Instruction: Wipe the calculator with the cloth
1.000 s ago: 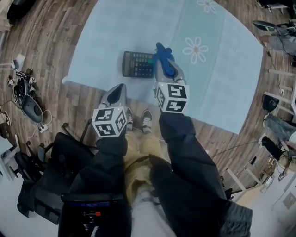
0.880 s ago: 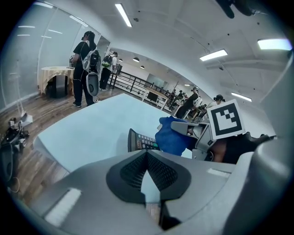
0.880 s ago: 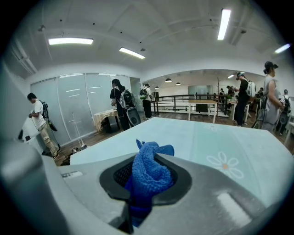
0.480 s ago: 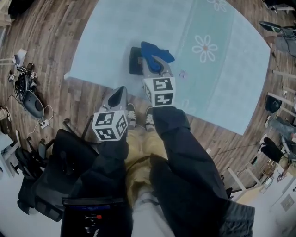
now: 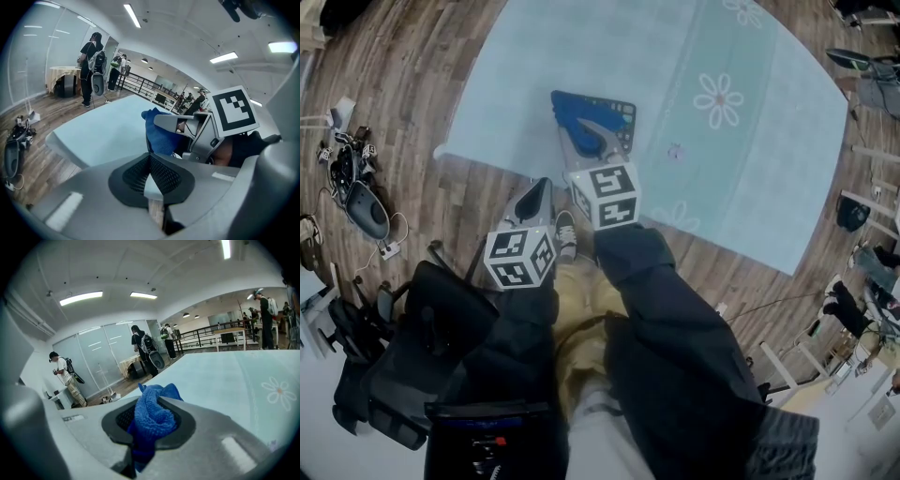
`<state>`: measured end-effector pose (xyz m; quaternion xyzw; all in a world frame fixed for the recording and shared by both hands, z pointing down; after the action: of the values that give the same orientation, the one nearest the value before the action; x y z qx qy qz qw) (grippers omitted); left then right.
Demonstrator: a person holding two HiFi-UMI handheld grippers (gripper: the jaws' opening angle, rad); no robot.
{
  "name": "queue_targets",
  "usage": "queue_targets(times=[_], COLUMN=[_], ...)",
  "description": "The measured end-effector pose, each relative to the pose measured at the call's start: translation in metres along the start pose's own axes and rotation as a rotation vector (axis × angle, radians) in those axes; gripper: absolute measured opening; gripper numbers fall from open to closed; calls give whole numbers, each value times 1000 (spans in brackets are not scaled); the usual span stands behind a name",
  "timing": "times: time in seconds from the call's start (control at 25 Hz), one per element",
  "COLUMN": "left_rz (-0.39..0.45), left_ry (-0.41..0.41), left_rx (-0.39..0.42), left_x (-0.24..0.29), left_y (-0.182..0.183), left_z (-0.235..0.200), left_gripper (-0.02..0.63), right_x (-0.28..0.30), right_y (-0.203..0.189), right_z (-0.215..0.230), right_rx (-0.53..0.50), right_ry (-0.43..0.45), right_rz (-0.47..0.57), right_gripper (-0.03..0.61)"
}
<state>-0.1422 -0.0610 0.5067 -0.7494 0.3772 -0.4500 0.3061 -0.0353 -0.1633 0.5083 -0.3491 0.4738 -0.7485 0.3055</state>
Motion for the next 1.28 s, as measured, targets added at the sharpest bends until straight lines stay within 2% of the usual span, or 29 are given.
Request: queue_targets(times=[0.36, 0.56, 0.92, 1.16, 1.28], left_rz=[0, 4, -3, -15, -19], left_ry=[-15, -32, -35, -25, -19], left_rx=[4, 7, 11, 3, 2], left_x=[-2, 2, 7, 9, 9], left_y=[-4, 1, 1, -2, -3], left_z=[6, 14, 19, 14, 12], left_gripper=[0, 2, 1, 1, 0], right_x=[-17, -34, -58, -58, -54], right_y=[25, 53, 66, 57, 43], right_z=[-15, -5, 61, 108, 122], right_rx=[21, 26, -26, -110, -155], right_ry=[36, 22, -127, -233, -258], right_rz=[87, 157, 186, 138, 90], right_gripper=[55, 55, 55, 55, 55])
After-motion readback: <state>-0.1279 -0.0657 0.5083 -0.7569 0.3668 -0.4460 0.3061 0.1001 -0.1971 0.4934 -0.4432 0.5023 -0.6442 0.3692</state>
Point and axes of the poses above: the fingertips, and each gripper's own axes: x forward along the fingers, z to its right, y out of its top, the point moved 8 cm from there along -x, backward along the fingers, and after that the axes turned 15 degrees about z, right-handed, at the moved point
